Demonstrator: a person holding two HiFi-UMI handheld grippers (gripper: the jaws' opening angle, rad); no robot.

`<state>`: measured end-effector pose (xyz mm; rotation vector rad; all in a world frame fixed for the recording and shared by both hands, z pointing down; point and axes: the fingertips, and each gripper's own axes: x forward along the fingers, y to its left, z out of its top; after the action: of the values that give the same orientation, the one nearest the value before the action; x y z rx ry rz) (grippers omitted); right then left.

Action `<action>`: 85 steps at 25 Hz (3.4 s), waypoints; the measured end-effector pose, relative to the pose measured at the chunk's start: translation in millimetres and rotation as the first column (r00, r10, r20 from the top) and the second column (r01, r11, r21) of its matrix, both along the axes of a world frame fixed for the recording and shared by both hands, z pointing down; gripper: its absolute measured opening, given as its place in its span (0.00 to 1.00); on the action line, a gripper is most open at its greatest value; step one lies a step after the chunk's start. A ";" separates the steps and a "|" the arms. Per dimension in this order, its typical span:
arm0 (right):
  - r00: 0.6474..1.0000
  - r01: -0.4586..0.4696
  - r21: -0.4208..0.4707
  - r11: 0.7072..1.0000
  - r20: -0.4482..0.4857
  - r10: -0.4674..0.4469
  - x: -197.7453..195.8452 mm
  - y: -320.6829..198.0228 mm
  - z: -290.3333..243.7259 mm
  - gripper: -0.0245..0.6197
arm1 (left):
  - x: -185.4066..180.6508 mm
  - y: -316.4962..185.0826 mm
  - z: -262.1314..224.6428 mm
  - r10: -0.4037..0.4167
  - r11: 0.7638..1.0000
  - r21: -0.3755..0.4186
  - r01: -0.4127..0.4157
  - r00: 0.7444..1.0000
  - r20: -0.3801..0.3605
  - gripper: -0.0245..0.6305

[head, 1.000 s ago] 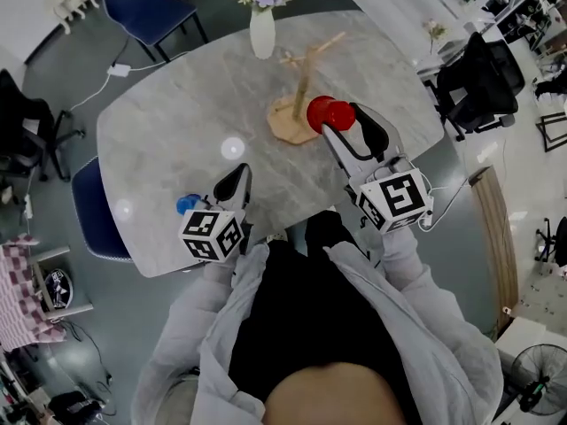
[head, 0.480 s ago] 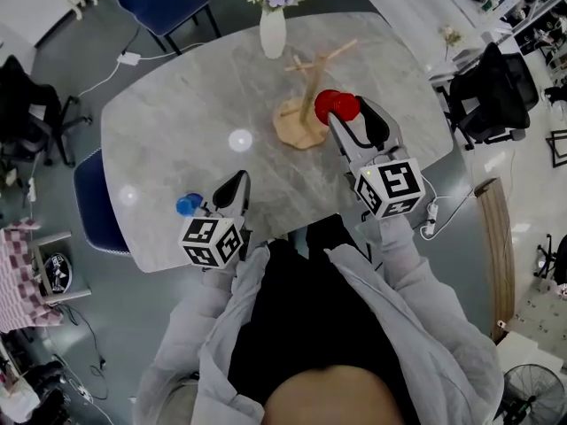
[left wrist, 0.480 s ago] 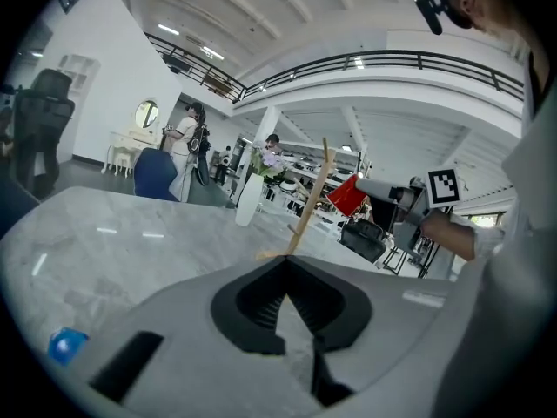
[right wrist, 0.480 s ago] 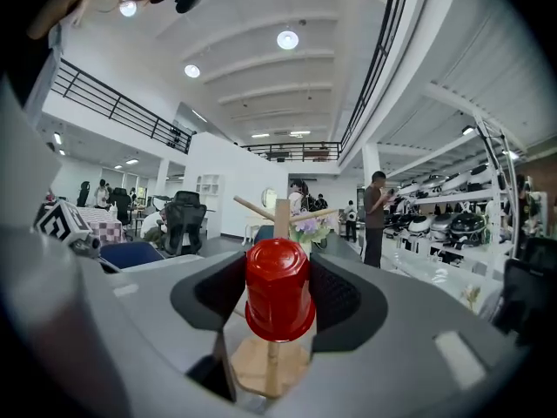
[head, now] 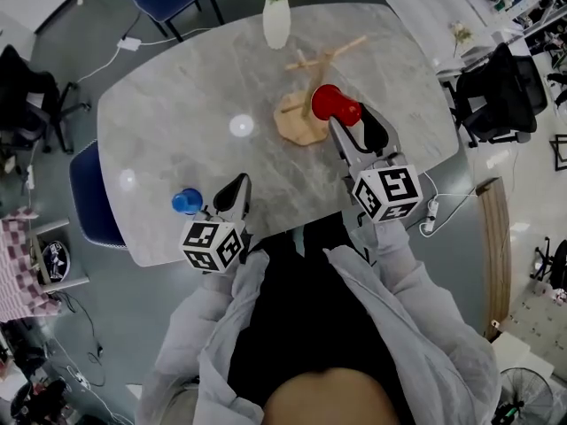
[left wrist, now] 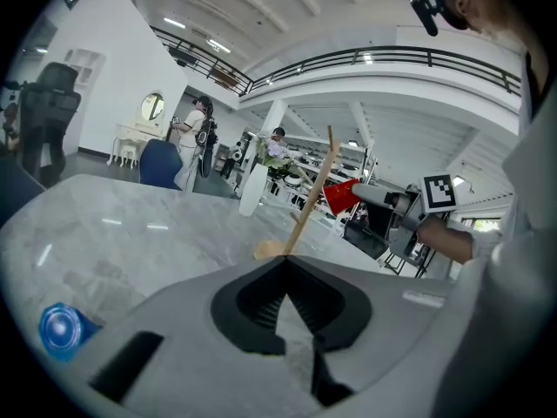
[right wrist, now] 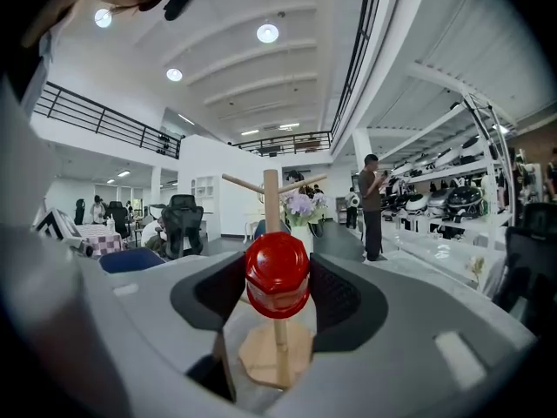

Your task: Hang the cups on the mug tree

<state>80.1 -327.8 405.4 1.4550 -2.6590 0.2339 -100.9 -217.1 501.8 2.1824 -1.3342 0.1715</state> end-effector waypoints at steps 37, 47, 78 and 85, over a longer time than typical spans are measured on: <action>0.830 0.556 0.036 0.830 0.029 -0.557 -189.4 101.3 -29.9 0.53 | -157.3 80.5 -46.7 -0.415 0.905 0.148 0.400 0.905 0.092 0.04; 0.655 0.751 -0.123 0.649 0.014 -0.755 -299.8 149.5 40.7 0.53 | -227.1 178.3 -10.0 -0.661 0.750 0.060 0.659 0.745 0.090 0.04; 0.665 0.720 -0.196 0.665 -0.080 -0.743 -355.4 149.8 103.2 0.41 | -262.9 218.1 21.1 -0.706 0.705 -0.017 0.709 0.704 0.079 0.04; 0.799 0.584 -0.128 0.802 -0.083 -0.596 -263.5 105.4 56.2 0.41 | -203.3 122.9 -2.2 -0.495 0.869 0.037 0.494 0.867 0.048 0.04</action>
<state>-183.3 -222.4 461.6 0.5264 -2.7901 0.2025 -304.1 -94.2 499.6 1.7866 -1.8873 0.0152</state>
